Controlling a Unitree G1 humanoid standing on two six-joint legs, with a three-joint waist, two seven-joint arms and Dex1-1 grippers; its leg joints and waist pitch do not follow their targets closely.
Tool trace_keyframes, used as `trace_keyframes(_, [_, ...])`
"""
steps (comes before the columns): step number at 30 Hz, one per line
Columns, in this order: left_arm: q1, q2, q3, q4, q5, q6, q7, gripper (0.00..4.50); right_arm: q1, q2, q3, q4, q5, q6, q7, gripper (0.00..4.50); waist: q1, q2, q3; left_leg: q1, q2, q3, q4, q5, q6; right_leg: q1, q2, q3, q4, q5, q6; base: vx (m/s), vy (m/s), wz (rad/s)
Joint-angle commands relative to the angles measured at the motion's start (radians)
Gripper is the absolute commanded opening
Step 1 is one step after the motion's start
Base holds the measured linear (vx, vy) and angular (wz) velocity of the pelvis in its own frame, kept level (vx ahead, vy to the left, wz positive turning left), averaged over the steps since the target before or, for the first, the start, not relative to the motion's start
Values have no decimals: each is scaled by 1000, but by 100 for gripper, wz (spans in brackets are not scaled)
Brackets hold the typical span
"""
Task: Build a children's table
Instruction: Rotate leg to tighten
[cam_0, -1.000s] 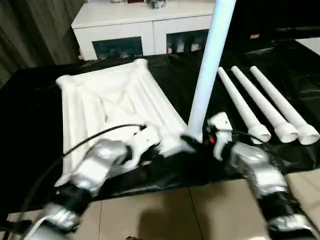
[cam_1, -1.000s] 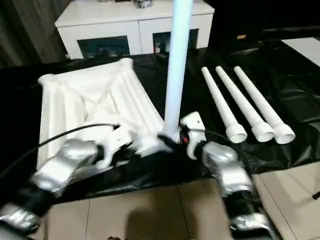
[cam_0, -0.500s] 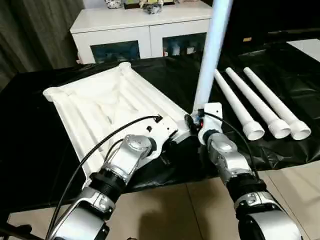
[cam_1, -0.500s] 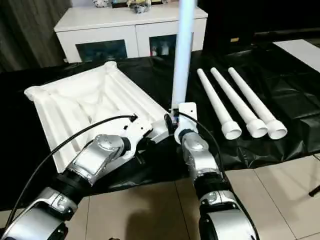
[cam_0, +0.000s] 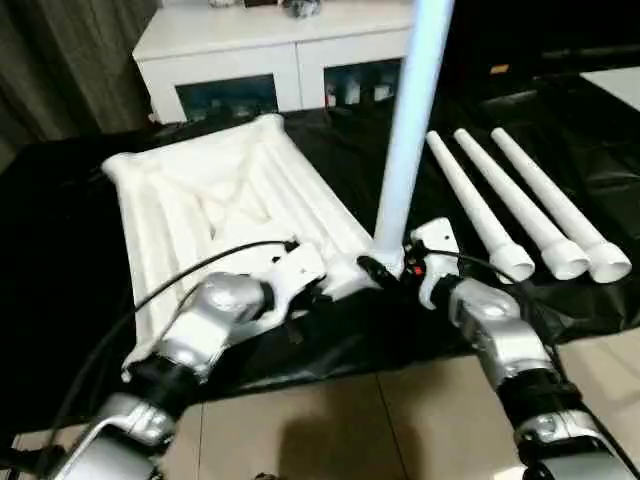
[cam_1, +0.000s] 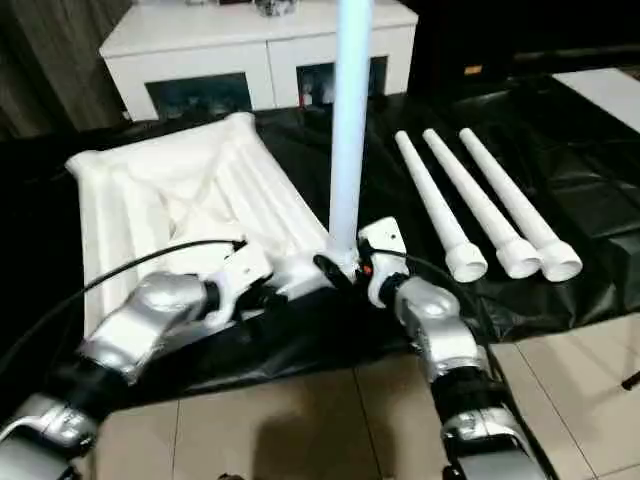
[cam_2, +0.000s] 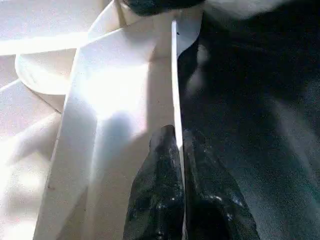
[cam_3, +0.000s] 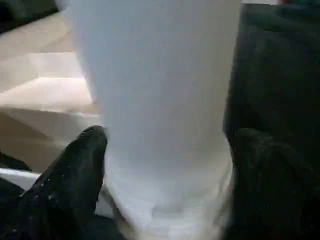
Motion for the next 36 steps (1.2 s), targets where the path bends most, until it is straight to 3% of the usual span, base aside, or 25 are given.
trace_keyframes(1, [19, 17, -28, -55, -29, -60, -73, 0, 22, -28, 40, -73, 30, 23, 113, 415, 6, -10, -74, 25, 56, -19, -75, -283, 67, 36, -46, 24, -52, -137, -235, 53, -1, 3])
trace_keyframes(3, [30, 30, -22, -63, -35, -70, -89, 0, 34, -49, 46, -99, 40, 35, 154, 415, 10, -12, -80, 23, 55, -16, -68, -213, 91, 42, -45, 23, -42, -58, -254, 29, 3, 2])
trace_keyframes(6, [41, 35, -7, -72, -42, -87, -94, 0, 44, -67, 41, -121, 47, 52, 185, 415, 21, -12, -79, 19, 54, -15, -62, -153, 124, 41, -46, 21, -36, -23, -262, 0, 0, 0])
trace_keyframes(7, [39, 31, 6, -63, -38, -96, -77, 0, 46, -73, 38, -126, 48, 57, 195, 415, 20, -18, -77, 18, 54, -13, -64, -175, 119, 41, -48, 21, -41, -63, -260, 0, 0, 0])
trace_keyframes(8, [38, 30, 10, -60, -37, -99, -73, 0, 47, -74, 38, -127, 48, 59, 198, 415, 21, -16, -76, 19, 54, -14, -65, -191, 114, 41, -49, 21, -42, -91, -257, 0, 0, 0])
trace_keyframes(10, [33, 26, 22, -51, -46, -88, -71, 55, 49, -77, 39, -134, 50, 64, 206, 431, 20, -17, -73, 20, 55, -15, -70, -231, 93, 40, -50, 23, -49, -164, -242, 0, 0, 0])
trace_keyframes(12, [30, 19, 30, -53, -61, -68, -80, 58, 55, -79, 46, -146, 53, 73, 215, 431, 19, -15, -71, 22, 55, -16, -73, -258, 68, 38, -49, 23, -52, -207, -232, 0, 0, 0])
trace_keyframes(15, [26, 16, 26, -49, -43, -84, -70, 97, 60, -79, 47, -155, 57, 79, 219, 431, 17, -15, -71, 21, 55, -17, -75, -271, 58, 38, -47, 25, -52, -200, -226, 0, 0, 0])
trace_keyframes(16, [23, 14, 20, -37, -24, -103, -52, 97, 62, -79, 46, -160, 59, 83, 220, 431, 17, -10, -73, 22, 55, -18, -74, -268, 58, 36, -47, 24, -51, -188, -225, 0, 0, 0])
trace_keyframes(18, [19, 14, 14, -22, -11, -114, -46, 106, 64, -79, 45, -165, 59, 87, 220, 431, 16, -14, -74, 21, 54, -17, -71, -254, 64, 39, -47, 24, -50, -163, -228, 0, 0, 0])
trace_keyframes(25, [3, 28, -7, 24, 22, -88, -40, 106, 73, -81, 38, -184, 61, 99, 222, 431, 16, -8, -74, 22, 54, -17, -71, -250, 64, 39, -46, 23, -50, -156, -229, 0, 0, 0])
trace_keyframes(32, [1, 26, 5, 34, 9, -71, -59, 33, 84, -85, 32, -213, 71, 115, 234, 431, 15, -9, -73, 23, 54, -18, -73, -284, 50, 39, -48, 23, -53, -190, -227, 0, 0, 0])
trace_keyframes(36, [10, 19, 13, 16, -25, -60, -90, 5, 105, -120, 46, -254, 76, 121, 291, 431, 19, -10, -75, 24, 55, -17, -71, -266, 56, 40, -46, 24, -50, -159, -233, 0, 0, 0])
